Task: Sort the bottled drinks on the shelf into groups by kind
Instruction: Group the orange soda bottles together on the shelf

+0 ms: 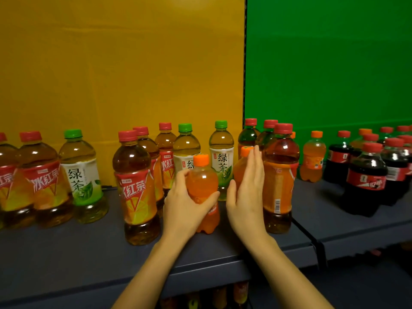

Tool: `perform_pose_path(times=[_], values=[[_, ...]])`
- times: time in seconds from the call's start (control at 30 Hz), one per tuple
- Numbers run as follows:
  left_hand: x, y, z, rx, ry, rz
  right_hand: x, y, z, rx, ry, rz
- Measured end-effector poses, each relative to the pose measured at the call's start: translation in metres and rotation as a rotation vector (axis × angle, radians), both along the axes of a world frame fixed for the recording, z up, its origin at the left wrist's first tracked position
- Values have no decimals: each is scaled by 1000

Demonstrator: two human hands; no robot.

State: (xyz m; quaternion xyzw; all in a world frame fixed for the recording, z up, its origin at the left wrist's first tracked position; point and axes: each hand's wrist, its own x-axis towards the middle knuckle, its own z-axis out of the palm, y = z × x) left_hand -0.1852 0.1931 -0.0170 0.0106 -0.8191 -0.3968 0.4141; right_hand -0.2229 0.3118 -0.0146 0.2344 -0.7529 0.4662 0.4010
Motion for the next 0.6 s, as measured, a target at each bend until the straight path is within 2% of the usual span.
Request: perform_pose_path(times=[0.13, 0.27, 0.6], values=[[6, -7, -5, 41, 20, -15, -9, -11, -1, 59, -58, -123], [10, -9, -5, 90, 56, 9, -10, -18, -6, 58, -35, -211], [11, -12, -5, 321, 67, -162, -21, -28, -10, -71, -152, -33]])
